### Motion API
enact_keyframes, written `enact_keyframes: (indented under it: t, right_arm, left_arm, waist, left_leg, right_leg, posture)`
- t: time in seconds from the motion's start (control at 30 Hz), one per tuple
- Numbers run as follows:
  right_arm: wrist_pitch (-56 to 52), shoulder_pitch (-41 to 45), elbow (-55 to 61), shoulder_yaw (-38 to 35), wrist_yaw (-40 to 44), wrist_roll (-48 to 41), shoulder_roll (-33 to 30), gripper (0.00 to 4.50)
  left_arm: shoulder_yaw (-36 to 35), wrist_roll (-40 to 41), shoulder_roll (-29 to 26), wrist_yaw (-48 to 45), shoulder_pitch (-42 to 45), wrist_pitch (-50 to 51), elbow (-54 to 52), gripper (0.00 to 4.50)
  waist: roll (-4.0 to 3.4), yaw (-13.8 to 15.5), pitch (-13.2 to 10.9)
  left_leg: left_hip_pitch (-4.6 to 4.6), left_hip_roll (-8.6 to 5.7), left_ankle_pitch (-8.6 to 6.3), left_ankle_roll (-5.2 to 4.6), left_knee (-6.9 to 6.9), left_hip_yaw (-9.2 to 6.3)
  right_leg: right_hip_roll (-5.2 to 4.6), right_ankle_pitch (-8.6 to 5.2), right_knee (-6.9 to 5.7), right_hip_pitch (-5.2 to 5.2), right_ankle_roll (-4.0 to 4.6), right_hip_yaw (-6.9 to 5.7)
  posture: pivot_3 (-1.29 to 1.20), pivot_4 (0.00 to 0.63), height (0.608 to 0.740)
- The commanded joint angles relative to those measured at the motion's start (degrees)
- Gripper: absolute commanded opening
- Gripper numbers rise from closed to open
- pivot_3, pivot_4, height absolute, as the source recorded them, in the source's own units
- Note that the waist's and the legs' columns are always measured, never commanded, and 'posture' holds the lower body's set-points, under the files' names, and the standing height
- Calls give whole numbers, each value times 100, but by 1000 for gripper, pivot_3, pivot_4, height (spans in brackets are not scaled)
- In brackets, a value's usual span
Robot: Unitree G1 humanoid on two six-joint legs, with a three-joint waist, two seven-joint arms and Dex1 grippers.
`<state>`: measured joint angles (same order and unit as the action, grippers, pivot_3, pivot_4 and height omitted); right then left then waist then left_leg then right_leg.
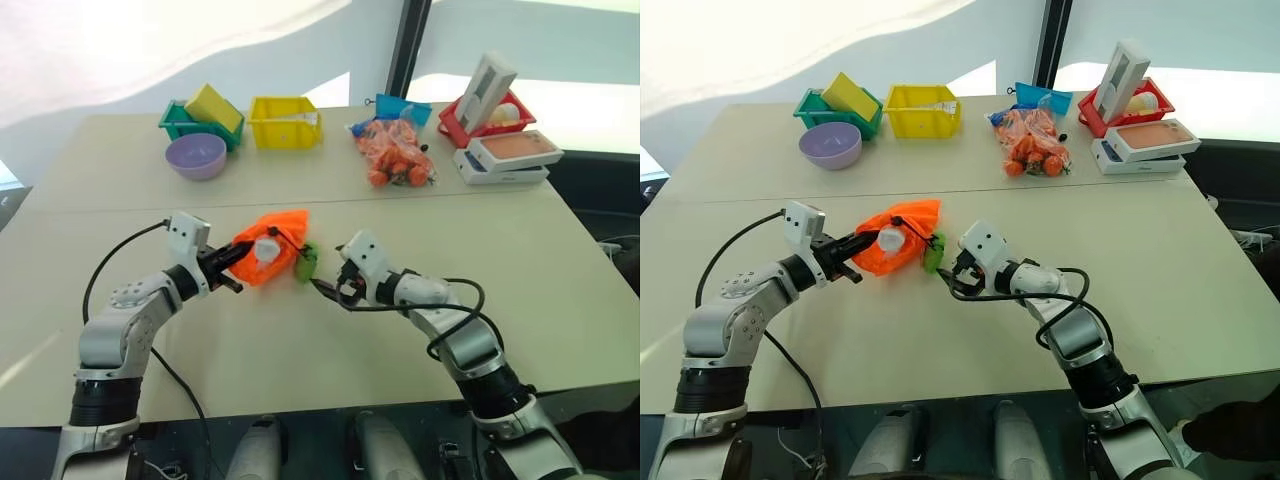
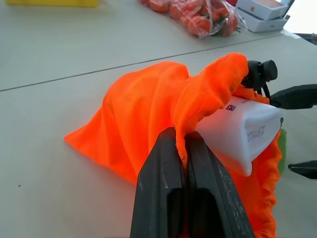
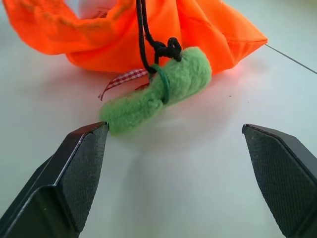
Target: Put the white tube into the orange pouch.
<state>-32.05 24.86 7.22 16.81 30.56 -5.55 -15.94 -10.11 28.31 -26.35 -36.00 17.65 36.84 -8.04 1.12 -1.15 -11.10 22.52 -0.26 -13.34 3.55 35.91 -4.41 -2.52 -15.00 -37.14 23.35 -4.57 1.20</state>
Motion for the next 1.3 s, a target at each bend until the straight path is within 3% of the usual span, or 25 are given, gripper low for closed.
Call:
enact_keyframes:
  t: [0.03,0.1,0.17,0.2,0.27,0.4,0.5,0.83,1.07,1.3]
  right_arm:
    - [110,114,-7,1,-17,-46,210,4475]
    - [41,140,-81,-66,-52,-96,352,4498]
    - [-110,206,-232,-162,-166,-128,502,4500]
    - [-183,241,-318,-207,-231,-129,559,4245]
    - [-293,281,-436,-266,-317,-105,613,3652]
    - [-409,247,-380,-360,-366,-104,575,1581]
    - [-546,113,-114,-551,-361,-164,412,31]
    - [-707,-347,1204,-1591,58,-778,-611,31]
    - [-693,-339,1450,-1615,199,-950,-845,31]
    - [-636,-264,1450,-1553,286,-993,-946,31]
  left_arm:
    - [-69,132,24,-15,6,-87,-132,0]
    - [-106,197,57,-33,5,-51,-135,269]
    - [-132,244,51,-21,-12,-23,-153,917]
    - [-149,285,44,-31,-24,-12,-167,1384]
    - [-181,305,30,1,-34,-28,-188,2370]
    - [-326,425,25,67,23,-44,-175,4435]
    - [-412,552,-6,19,53,-1,-209,4500]
    - [-285,987,-224,-299,211,207,-342,4500]
    - [-67,1345,-505,-974,551,471,-416,4500]
    - [864,648,-729,-1718,1316,-21,33,4500]
  waist:
    - [0,4,0]
    - [0,5,0]
    - [0,5,0]
    - [0,5,0]
    - [0,5,0]
    - [0,7,0]
    - [0,11,0]
    - [0,5,0]
    - [1,4,-1]
    - [2,36,-2]
  left_leg:
    - [0,0,0,0,0,-1]
    - [0,0,0,0,0,-1]
    - [0,0,0,0,0,-1]
    - [0,0,0,0,1,-1]
    - [0,0,0,0,1,-1]
    - [1,0,0,0,0,-1]
    - [1,0,0,0,0,-1]
    - [3,-1,0,0,1,0]
    - [1,-1,0,0,-3,1]
    - [5,-5,0,0,1,1]
  right_leg:
    - [0,1,0,0,-1,0]
    - [0,1,0,0,-1,0]
    - [-2,1,0,-1,-1,0]
    - [-2,1,0,-1,-1,0]
    - [-1,1,0,-1,0,0]
    - [-2,1,1,0,-1,0]
    - [-2,1,0,0,-1,0]
    - [0,-1,2,0,1,0]
    - [2,-10,3,0,15,0]
    - [1,-11,5,-1,16,0]
  posture:
    - [0,150,740]
    - [0,150,740]
    - [0,150,740]
    - [0,150,740]
    - [0,150,740]
    - [0,150,740]
    - [0,150,740]
    - [0,150,740]
    - [0,150,740]
    - [0,150,740]
